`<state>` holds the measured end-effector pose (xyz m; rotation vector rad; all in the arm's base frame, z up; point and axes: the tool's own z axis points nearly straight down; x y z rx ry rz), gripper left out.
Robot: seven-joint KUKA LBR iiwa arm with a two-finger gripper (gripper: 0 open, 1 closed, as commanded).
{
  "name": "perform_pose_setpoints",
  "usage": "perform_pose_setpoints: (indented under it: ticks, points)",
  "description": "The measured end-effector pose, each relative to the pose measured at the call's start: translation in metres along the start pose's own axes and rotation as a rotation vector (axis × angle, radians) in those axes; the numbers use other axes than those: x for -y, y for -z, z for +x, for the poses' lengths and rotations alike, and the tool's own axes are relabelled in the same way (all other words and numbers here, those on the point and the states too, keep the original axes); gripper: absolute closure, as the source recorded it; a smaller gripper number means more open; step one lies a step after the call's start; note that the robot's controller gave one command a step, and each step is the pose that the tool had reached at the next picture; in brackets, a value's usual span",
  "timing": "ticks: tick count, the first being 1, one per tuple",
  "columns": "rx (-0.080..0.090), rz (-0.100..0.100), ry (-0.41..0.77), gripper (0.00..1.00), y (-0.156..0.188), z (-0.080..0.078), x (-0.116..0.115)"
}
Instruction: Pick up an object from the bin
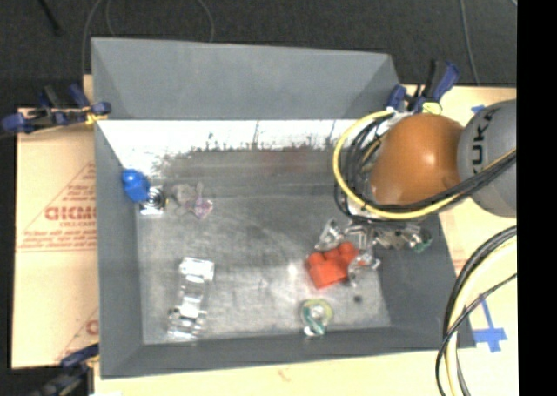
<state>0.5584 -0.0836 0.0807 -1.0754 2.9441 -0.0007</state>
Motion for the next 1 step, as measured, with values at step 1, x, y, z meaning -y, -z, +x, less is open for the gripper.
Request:
perform_pose_setpoints:
  ticks: [1]
  points:
    - [-0.001, 0.003, 0.309, 1.0, 0.1351, -0.0055, -0.004]
